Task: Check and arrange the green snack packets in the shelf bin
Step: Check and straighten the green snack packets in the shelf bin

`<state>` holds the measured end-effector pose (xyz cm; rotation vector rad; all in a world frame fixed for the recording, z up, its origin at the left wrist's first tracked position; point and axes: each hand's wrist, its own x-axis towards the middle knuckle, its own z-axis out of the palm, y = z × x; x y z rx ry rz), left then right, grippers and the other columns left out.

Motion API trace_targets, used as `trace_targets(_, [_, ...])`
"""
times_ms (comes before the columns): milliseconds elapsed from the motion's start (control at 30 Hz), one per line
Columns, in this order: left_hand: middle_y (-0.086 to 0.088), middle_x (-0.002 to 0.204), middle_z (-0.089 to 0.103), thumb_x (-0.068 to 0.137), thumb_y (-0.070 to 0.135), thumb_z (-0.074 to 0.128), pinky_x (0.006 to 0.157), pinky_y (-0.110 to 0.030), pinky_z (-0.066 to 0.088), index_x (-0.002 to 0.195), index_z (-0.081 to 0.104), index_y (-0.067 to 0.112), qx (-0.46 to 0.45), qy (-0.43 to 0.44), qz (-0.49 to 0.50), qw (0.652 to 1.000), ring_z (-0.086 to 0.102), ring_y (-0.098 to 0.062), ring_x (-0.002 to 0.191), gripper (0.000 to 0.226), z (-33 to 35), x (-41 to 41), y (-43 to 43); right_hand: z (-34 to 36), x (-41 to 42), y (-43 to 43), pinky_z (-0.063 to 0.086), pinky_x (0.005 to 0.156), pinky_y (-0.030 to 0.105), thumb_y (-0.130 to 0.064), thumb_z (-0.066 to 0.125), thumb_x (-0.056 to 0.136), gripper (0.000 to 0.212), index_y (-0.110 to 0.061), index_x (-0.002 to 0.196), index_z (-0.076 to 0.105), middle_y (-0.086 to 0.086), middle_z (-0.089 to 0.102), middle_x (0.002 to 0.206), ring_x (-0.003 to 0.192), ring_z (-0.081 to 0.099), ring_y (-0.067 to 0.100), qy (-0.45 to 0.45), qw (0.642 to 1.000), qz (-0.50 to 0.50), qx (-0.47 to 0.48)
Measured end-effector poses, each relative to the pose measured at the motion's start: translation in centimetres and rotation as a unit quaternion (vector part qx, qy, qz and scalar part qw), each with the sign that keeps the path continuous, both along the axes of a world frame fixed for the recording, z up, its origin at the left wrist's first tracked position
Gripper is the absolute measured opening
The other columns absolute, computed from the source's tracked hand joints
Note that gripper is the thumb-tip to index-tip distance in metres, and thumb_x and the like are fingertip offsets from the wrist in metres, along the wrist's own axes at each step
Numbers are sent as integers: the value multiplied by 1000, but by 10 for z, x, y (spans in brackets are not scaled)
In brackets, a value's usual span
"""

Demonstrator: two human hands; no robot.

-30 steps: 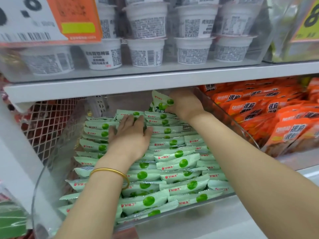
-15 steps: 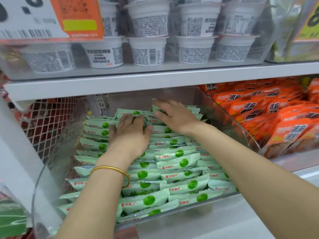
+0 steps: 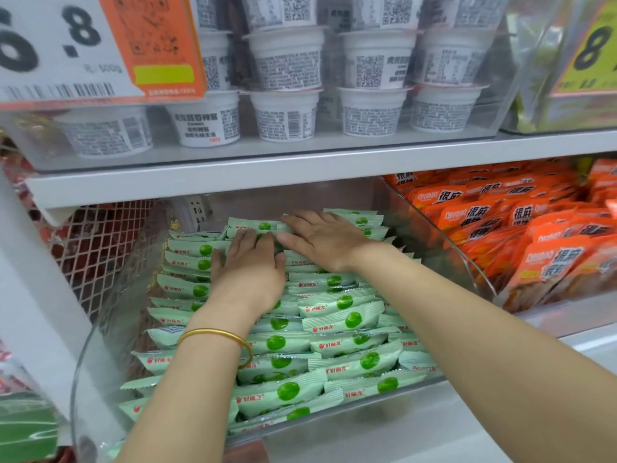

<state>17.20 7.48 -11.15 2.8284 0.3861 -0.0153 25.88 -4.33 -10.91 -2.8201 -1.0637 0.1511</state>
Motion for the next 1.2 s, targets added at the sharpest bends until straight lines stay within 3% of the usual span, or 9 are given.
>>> trace_targets(100, [1,160,3,102,34,22,117,-44,-1,150,16,22,-8,-7,-1,1000,-4,-16,147,49,1,-3,0,5,-4,-4,5,118,37,-57,11,96,60,-31,150,10,-6,11,158,145,10,20,1,1000,6,-1])
trace_targets(267, [0,160,6,102,35,23,119,-43,1,150,17,21,-8,-32,-8,999,0,-16,147,50,7,-16,1,27,-46,-55,22,112,30,-36,32,101,48,-22,147,27,3,33,151,139,27,20,-18,972,-37,233])
trace_targets(333, [-2,159,8,102,34,25,119,-44,3,150,18,19,-1,-51,-17,999,2,-17,147,51,10,-24,-4,29,-71,-86,25,108,22,-22,41,99,43,-17,142,38,2,42,144,134,35,15,-32,967,-28,251])
trace_targets(467, [-6,157,18,101,35,30,117,-46,10,147,26,16,27,-86,-61,994,11,-20,146,50,15,-47,-30,34,-110,-134,27,96,4,-6,51,93,36,-20,126,59,-6,57,126,118,47,4,-44,970,-9,241])
trace_targets(634, [-5,153,28,100,36,31,117,-43,15,143,32,15,32,-95,-118,988,18,-18,143,47,19,-70,-60,46,-128,-155,39,86,15,-7,61,88,24,-18,106,71,-2,68,107,98,60,9,-71,978,7,196])
trace_targets(800, [-6,158,17,100,43,26,118,-44,11,148,24,19,69,-42,-136,987,10,-18,146,54,12,-74,-75,36,-134,-163,46,85,30,-27,61,89,19,-23,105,71,-6,67,106,101,60,14,-72,992,57,85])
trace_targets(1034, [1,160,9,98,50,19,118,-42,0,150,13,31,66,-47,-133,988,0,-12,146,56,-1,-76,-89,29,-132,-154,41,81,30,-38,58,89,22,-26,103,70,-6,55,108,110,46,15,-115,992,41,15])
trace_targets(1201, [1,159,11,97,52,17,119,-41,5,150,13,32,65,-50,-135,987,2,-13,146,57,-3,-74,-88,23,-132,-153,45,83,35,-33,58,90,18,-21,96,70,-4,53,106,106,48,16,-103,992,40,54])
